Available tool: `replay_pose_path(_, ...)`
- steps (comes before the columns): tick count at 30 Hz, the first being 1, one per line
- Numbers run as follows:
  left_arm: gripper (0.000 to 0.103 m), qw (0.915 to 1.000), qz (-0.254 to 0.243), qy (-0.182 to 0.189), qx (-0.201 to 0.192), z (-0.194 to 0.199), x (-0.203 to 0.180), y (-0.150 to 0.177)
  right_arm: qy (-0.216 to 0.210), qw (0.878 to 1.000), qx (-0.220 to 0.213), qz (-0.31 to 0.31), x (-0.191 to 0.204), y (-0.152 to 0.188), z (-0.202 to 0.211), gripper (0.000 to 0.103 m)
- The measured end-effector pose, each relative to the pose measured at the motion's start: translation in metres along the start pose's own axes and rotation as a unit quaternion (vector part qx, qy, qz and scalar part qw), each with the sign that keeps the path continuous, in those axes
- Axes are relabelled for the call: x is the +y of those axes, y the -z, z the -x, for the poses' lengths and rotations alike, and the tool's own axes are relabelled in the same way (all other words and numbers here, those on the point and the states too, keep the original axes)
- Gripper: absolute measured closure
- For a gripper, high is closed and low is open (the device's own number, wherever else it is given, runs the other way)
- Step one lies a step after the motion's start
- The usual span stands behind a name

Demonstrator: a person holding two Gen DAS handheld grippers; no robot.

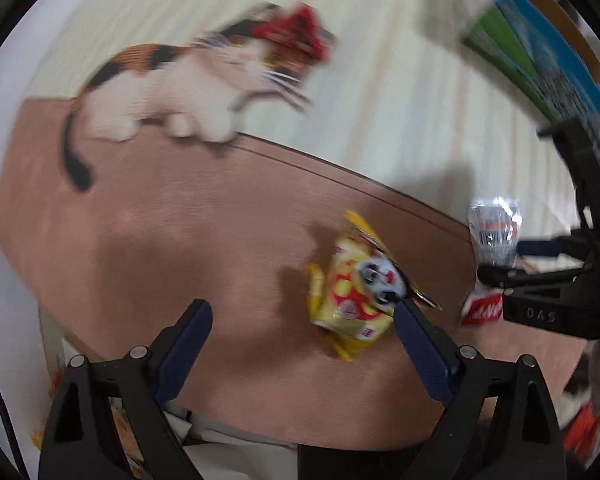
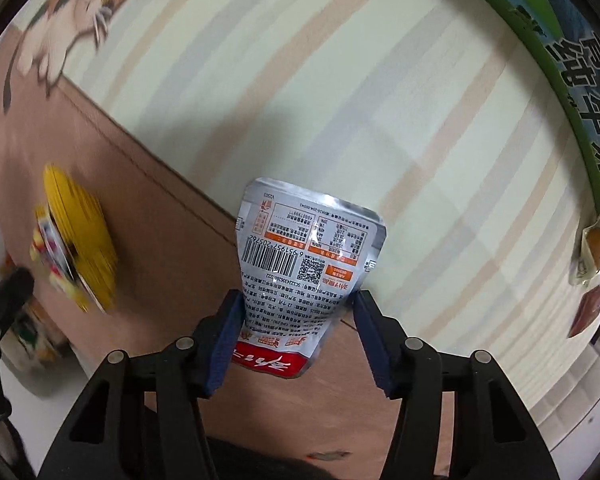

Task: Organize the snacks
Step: 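Grasp the yellow panda-print bag with the left tool while the right tool grasps the white pouch, then carry both packets into the box and open both tools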

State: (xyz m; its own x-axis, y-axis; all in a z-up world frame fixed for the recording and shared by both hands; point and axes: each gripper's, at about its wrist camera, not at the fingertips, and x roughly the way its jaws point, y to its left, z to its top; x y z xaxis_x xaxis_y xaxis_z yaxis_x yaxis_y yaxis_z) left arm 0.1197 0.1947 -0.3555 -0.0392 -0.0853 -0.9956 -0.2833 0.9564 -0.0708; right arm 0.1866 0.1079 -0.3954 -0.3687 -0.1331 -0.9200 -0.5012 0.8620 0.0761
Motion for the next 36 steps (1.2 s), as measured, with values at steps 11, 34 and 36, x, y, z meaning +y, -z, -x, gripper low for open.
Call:
replay_pose_path(11,0.01,0.9931,-0.102,0.012,0.058,-0.048,-0.043,-0.023,-0.109,0.986,-0.013,-0.128,-0.053,0.039,-0.007,0.036)
replay_pose_path(34,0.046,0.9994,-0.004,0.023,0.025,-0.011,0.005,-0.034,-0.059,0.982,-0.108,-0.145,-0.027,0.073,0.0,0.061)
replay_pose_path(36,0.046,0.9994,-0.007,0.032,0.015,0.002,0.004,-0.039,-0.067,0.98,-0.117,-0.149,-0.035,0.082,0.007,0.061)
